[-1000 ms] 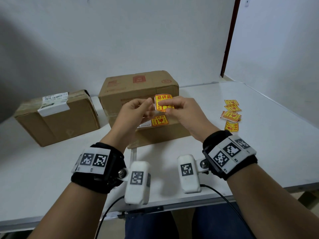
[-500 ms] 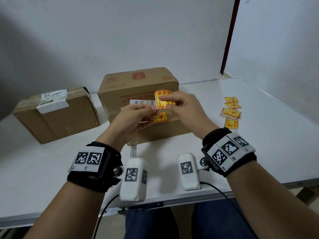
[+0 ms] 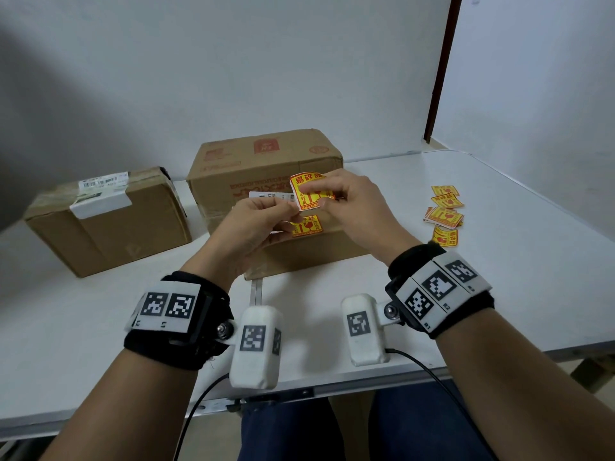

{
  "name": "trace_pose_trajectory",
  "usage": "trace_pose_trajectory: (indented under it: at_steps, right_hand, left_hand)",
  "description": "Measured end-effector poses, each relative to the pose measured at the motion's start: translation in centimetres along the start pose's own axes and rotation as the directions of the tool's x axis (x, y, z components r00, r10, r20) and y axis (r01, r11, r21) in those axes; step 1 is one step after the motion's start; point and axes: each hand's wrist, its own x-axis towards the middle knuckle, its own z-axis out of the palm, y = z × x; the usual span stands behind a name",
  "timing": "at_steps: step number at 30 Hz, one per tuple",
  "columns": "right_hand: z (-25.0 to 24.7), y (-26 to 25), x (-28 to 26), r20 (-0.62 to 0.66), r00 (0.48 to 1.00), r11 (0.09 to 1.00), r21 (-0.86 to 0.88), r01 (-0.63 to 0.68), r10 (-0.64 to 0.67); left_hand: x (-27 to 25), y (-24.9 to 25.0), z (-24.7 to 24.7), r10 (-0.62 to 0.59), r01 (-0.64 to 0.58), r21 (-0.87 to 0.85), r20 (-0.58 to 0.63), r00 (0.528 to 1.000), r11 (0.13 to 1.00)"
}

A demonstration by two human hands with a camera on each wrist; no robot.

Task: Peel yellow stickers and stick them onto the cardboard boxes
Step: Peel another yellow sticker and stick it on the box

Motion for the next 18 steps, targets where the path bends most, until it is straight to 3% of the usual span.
trace_pose_trajectory:
  at_steps: [7,12,18]
  right_hand:
    - [0.3,0.3,0.0,-0.046,0.997,0.997,0.059,-0.057,0.06]
    - [0.5,0.2,0.2,-0.164,0.986,0.981,-0.191,0.01,-0.042]
    - [0.3,-1.1,0.4,-0.087,0.994,0.973,-0.228,0.043,-0.065]
  left_hand:
    - [-0.2,0.0,0.4,0.036,-0.036,-0.007,-0.02,0.999,0.999]
    - [-0.1,-0.2,0.5,0.047,-0.049,-0.026,-0.056,0.997,0.998]
    - [0.1,-0.5,1.0,0.081,-0.082,-0.004,-0.086,0.993,0.997]
